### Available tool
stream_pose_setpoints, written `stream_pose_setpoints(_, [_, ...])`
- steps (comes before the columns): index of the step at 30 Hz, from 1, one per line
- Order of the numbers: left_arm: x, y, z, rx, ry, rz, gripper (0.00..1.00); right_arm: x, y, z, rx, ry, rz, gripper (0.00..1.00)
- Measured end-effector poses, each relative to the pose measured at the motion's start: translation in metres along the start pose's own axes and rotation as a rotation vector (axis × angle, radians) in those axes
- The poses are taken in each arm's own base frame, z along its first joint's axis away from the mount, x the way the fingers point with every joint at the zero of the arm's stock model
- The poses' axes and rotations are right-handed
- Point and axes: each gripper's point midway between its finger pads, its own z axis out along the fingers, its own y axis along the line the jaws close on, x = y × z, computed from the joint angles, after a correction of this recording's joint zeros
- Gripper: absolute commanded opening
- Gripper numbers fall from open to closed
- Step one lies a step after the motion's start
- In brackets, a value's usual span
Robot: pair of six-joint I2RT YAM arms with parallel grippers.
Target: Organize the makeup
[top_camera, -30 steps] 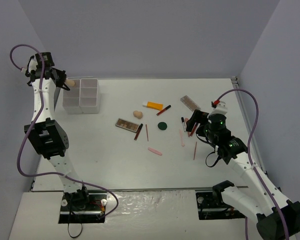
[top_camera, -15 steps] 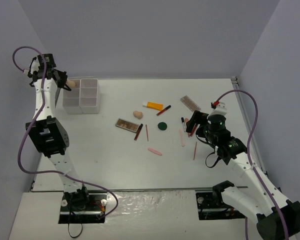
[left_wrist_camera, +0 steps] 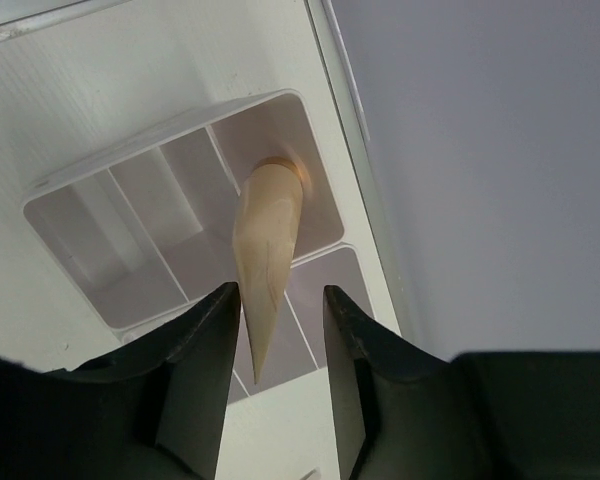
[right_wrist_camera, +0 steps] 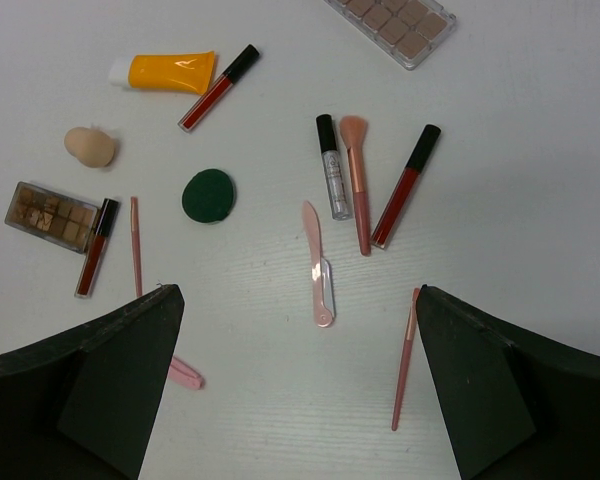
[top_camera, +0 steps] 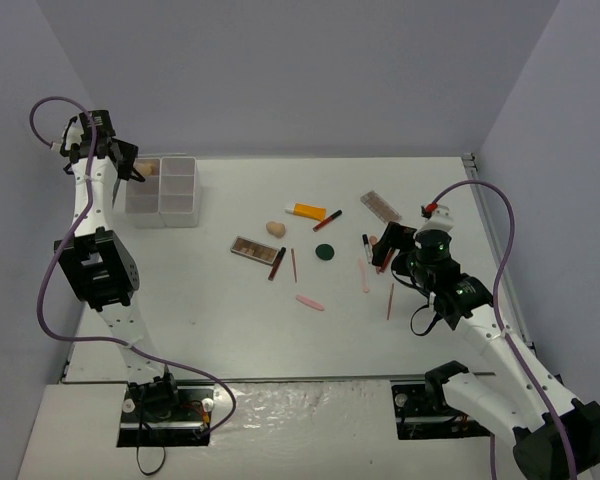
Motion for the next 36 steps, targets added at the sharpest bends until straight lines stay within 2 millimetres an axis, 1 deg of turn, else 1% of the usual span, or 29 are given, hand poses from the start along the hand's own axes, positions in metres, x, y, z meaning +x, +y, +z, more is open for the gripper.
stream_pose_setpoints(5, [-0.002, -0.004, 0.000, 0.014, -0.008, -0.008, 0.43, 0.000, 0.001, 0.000, -0.003, 0.000, 0.001, 1.00])
stream_pose_setpoints(12, [-0.003, -0.013, 0.004, 0.055, -0.011, -0.011, 0.43, -0.002, 0.002, -0.003, -0.012, -0.009, 0.004, 1.00])
stream_pose_setpoints(16, [-0.001, -0.014, 0.015, 0.068, -0.010, 0.000, 0.43, -0.002, 0.002, -0.003, -0.013, -0.011, 0.007, 1.00])
stream_pose_setpoints(22, [0.008, -0.008, 0.038, 0.071, 0.001, 0.046, 0.44, 0.000, 0.001, -0.003, -0.012, -0.007, 0.008, 1.00])
stream_pose_setpoints(26, [0.011, -0.008, 0.046, 0.088, 0.009, 0.084, 0.44, 0.001, 0.001, -0.003, -0.011, -0.005, 0.010, 1.00])
stream_pose_setpoints(28, [0.012, -0.011, 0.046, 0.106, 0.013, 0.102, 0.45, 0.001, 0.001, -0.003, -0.012, -0.005, 0.010, 1.00])
stream_pose_setpoints(30, [0.013, -0.015, 0.044, 0.128, 0.006, 0.141, 0.50, 0.001, 0.001, -0.003, -0.012, -0.005, 0.010, 1.00])
stream_pose_setpoints(32, [0.015, -0.013, 0.038, 0.139, 0.003, 0.196, 0.57, 0.001, 0.001, -0.003, -0.011, -0.005, 0.010, 1.00])
stream_pose_setpoints(33, [0.017, -0.013, 0.032, 0.149, 0.002, 0.230, 0.63, 0.001, 0.001, -0.003, -0.011, -0.005, 0.009, 1.00])
stream_pose_setpoints(34, [0.019, -0.013, 0.025, 0.159, -0.001, 0.262, 0.67, 0.000, 0.001, -0.003, -0.011, -0.006, 0.009, 1.00])
stream_pose_setpoints(36, [0.025, -0.016, 0.005, 0.185, -0.005, 0.339, 0.73, 0.000, 0.001, -0.003, -0.011, -0.007, 0.007, 1.00])
